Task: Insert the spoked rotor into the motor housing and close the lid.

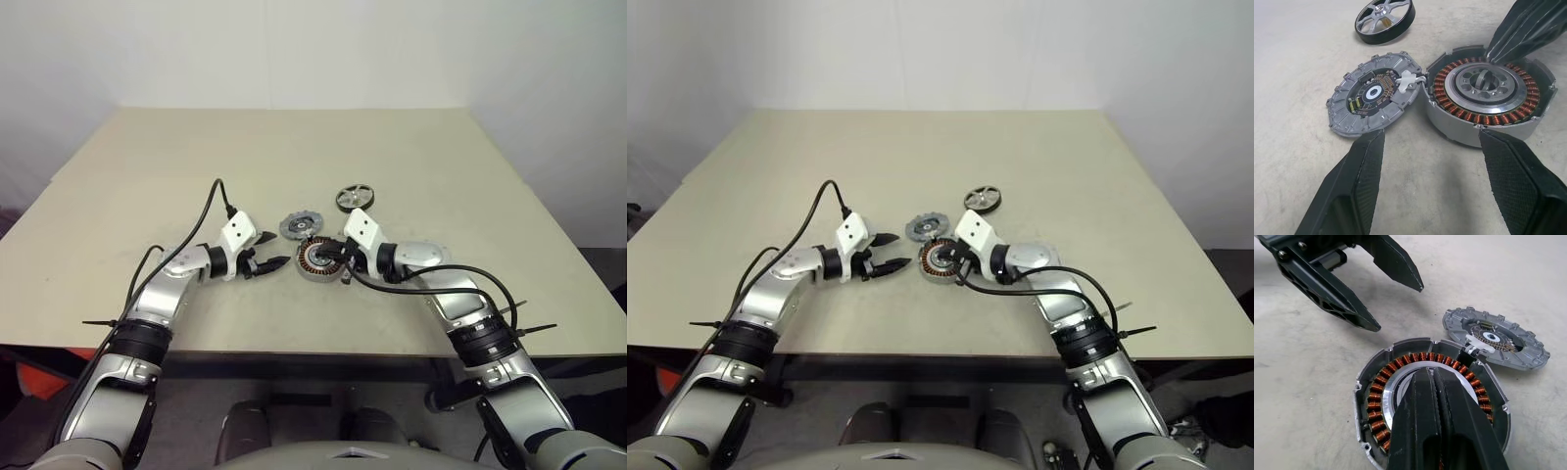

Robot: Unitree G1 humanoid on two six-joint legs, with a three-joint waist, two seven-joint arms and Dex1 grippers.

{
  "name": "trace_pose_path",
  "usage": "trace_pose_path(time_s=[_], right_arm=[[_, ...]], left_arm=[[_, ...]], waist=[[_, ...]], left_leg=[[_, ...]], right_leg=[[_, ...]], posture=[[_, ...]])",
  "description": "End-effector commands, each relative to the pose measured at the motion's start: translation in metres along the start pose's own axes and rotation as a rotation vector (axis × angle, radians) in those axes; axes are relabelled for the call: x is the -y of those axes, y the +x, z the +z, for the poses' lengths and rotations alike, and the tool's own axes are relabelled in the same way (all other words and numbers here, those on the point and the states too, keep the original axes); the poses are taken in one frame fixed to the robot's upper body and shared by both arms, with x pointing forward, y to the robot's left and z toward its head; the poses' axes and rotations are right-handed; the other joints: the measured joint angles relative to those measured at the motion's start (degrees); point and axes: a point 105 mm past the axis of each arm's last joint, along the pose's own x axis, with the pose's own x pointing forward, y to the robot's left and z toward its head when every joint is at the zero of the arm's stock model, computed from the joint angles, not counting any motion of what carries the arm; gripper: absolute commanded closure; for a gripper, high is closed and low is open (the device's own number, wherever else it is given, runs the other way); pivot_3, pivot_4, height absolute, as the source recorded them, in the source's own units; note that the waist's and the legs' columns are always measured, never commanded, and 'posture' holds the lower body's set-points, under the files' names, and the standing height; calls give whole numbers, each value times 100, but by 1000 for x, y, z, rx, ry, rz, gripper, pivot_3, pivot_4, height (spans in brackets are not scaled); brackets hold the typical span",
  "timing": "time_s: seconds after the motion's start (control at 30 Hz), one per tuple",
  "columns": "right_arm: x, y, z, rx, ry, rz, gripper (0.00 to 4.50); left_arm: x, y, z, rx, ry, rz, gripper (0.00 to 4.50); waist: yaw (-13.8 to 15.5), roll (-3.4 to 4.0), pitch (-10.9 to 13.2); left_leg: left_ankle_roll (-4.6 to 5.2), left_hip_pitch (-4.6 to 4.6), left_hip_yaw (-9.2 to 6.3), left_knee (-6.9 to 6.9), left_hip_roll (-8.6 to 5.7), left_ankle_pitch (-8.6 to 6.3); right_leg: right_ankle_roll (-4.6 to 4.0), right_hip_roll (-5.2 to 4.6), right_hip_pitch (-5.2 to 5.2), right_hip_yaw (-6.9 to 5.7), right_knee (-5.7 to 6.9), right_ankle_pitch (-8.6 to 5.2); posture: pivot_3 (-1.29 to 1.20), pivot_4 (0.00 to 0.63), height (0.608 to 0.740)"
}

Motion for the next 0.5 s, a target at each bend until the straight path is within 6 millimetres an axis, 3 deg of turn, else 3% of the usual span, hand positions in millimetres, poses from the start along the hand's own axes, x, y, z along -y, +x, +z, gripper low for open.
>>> trace_pose_path(time_s=[0.03,0.27,0.5], right_arm=[[8,1,12,34,-43,-20,4455],[21,5,-1,5,-16,-62,4455],[24,2,3,24,-18,-73,4455]], left_arm=[[-8,-4,12,24,44,29,1261],[-11,-8,11,21,45,43,1261],[-12,-9,11,21,44,52,1261]], waist=[[1,0,0],[-4,0,0],[-2,0,0]], left_leg=[[0,-1,0,0,0,0],[-1,0,0,0,0,0],[-1,-1,0,0,0,0]], right_leg=[[0,0,0,0,0,0],[0,0,0,0,1,0],[0,0,0,0,1,0]], posture=[[0,0,740],[0,0,740],[0,0,740]])
